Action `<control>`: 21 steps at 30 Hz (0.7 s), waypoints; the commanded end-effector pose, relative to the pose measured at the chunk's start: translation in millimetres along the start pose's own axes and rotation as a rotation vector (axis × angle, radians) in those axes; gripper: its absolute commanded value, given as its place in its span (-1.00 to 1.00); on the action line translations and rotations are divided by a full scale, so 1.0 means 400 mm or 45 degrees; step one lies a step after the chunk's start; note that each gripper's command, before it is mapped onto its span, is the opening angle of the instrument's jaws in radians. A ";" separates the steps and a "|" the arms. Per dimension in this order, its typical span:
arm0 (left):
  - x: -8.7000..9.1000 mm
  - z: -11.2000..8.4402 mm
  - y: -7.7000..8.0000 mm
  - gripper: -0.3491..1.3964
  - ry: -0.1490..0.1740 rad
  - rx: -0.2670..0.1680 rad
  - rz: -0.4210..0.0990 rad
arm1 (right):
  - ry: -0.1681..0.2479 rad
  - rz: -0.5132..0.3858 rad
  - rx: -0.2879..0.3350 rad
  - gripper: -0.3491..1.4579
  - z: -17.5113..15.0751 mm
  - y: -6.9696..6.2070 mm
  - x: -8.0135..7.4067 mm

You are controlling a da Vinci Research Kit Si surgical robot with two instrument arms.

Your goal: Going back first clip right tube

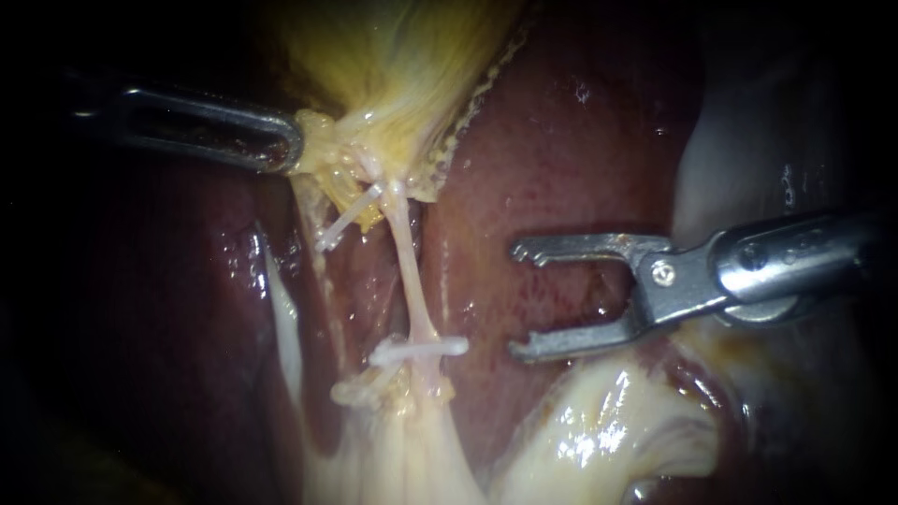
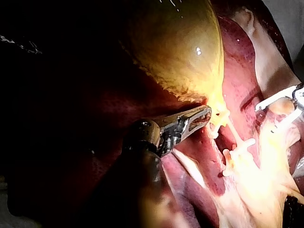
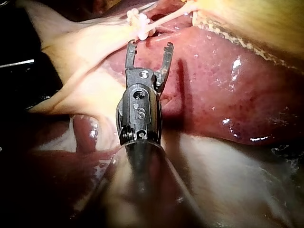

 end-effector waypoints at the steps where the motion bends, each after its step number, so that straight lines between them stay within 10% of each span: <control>1: 0.0001 0.0002 0.0001 -1.00 0.000 -0.001 0.000 | 0.000 -0.006 -0.002 -0.06 -0.0005 0.0003 0.0002; 21: 0.0077 0.0152 0.0041 -1.00 0.034 -0.003 0.003 | -0.003 -0.027 0.002 -0.06 -0.0030 -0.0005 0.0006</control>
